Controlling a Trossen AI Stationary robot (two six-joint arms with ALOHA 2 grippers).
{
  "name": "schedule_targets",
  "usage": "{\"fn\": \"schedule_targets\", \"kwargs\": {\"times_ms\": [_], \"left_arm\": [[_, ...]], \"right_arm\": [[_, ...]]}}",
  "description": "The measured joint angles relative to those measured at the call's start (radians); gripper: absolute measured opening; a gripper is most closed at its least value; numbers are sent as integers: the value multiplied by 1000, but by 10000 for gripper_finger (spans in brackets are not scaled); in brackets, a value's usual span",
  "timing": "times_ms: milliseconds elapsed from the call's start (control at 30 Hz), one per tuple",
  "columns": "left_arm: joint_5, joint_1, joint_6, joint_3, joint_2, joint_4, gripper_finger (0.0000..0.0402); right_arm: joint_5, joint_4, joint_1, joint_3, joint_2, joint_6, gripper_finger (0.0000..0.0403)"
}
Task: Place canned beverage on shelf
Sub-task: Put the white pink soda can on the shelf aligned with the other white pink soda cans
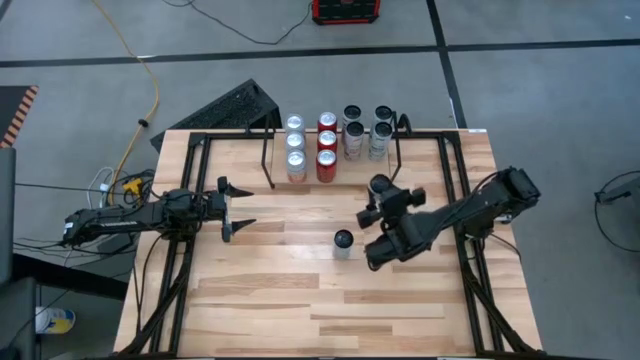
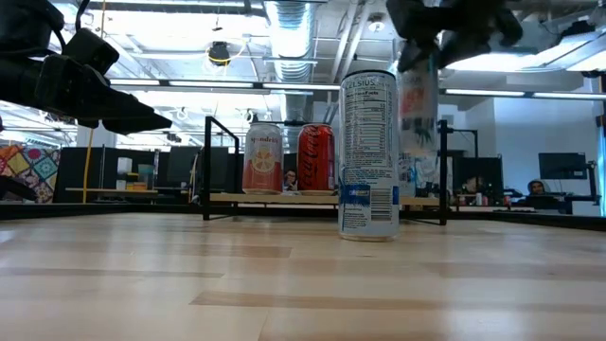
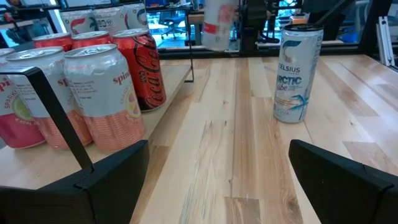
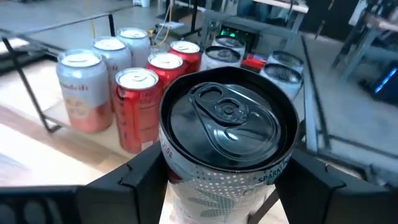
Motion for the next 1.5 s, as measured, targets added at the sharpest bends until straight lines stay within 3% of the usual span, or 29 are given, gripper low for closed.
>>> {"fn": "schedule_targets", "kwargs": {"times_ms": [267,467,600,833,967,1167,1500], "left_arm": [[0,0,0,0,0,0,373],[0,0,0,0,0,1,373],[0,0,0,0,0,1,373],[0,0,0,0,0,1,373],[0,0,0,0,0,1,373],[0,0,0,0,0,0,373],[0,0,0,0,0,1,373]], "right_arm": [[-69,194,-74,22,-52,-404,267],[-319,399,-182,22,-154,-803,267],[-351,457,-220,1,-225,-921,267],[-555,865,-278,-237,-395,-1158,267],[-599,1180,-309,-422,-462,-1296,267],[-714,1422,-408,-591,-474,-1353,267],[-881,1500,-560,-600,-410,-1425,267]]}}
